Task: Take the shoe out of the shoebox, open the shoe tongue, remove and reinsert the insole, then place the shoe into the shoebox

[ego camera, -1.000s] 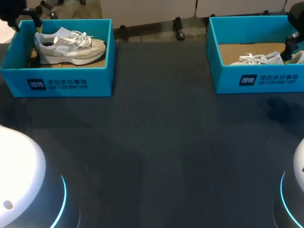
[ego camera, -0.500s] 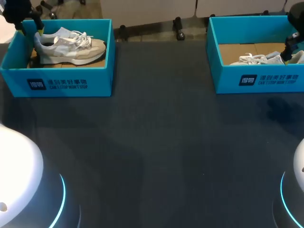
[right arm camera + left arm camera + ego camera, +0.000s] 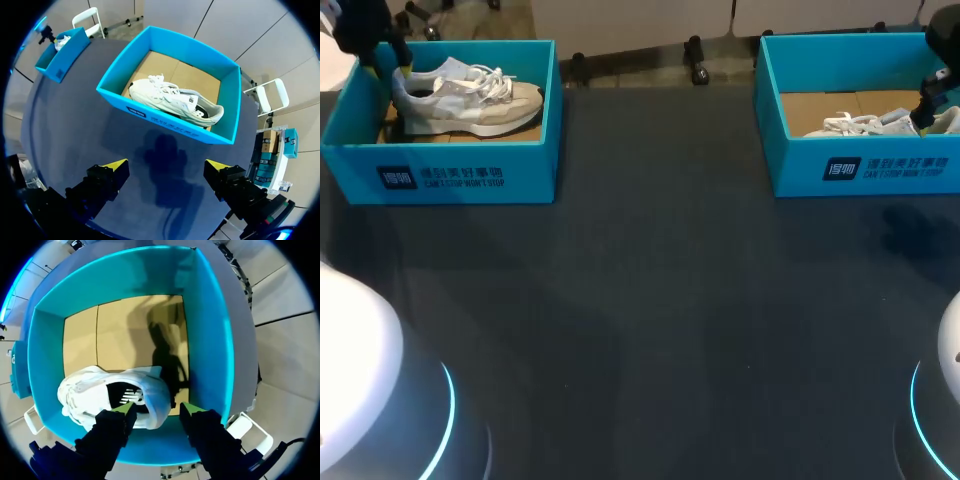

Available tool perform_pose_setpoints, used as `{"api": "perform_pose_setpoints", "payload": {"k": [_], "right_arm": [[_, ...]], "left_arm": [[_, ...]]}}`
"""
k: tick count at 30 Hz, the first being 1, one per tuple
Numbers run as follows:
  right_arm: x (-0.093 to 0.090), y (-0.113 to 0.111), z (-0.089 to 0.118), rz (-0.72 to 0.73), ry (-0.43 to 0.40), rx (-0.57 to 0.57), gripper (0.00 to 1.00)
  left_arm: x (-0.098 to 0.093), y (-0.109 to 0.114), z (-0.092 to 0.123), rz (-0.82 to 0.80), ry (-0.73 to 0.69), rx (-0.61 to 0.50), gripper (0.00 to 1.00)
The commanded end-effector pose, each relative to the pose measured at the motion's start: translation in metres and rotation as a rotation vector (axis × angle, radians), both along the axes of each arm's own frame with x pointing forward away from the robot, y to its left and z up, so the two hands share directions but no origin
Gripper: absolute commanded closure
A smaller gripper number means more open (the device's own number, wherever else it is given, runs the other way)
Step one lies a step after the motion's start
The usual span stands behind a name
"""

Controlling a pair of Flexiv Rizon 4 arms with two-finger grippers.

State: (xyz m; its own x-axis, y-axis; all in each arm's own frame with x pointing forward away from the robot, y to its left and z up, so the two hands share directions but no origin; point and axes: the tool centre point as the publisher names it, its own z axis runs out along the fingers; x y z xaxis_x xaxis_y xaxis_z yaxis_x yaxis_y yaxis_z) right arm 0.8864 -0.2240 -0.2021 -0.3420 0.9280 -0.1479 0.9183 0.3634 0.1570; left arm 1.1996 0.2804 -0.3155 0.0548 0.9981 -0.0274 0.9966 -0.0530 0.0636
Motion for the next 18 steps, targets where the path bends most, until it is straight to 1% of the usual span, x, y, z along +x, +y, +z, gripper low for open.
{"api": "perform_pose_setpoints", "payload": {"k": [1, 5, 7, 10, 17, 18], "right_arm": [[0.000, 0.000, 0.000, 0.000, -0.001, -0.001, 0.00], [0.000, 0.000, 0.000, 0.000, -0.001, -0.001, 0.00], [0.000, 0.000, 0.000, 0.000, -0.001, -0.001, 0.00], [0.000, 0.000, 0.000, 0.000, -0.001, -0.001, 0.00], [0.000, 0.000, 0.000, 0.000, -0.001, -0.001, 0.00], [0.000, 0.000, 0.000, 0.000, -0.001, -0.001, 0.00]], "left_arm": [[0.005, 0.001, -0.006, 0.004, 0.004, -0.002, 0.43], [0.006, 0.001, -0.009, 0.012, 0.004, -0.004, 0.41], [0.007, 0.001, -0.011, 0.014, 0.005, -0.003, 0.43], [0.008, -0.001, -0.014, 0.016, 0.004, 0.000, 0.42], [0.008, 0.002, -0.019, 0.026, 0.016, 0.005, 0.36], [0.008, 0.003, -0.020, 0.028, 0.019, 0.006, 0.36]]}}
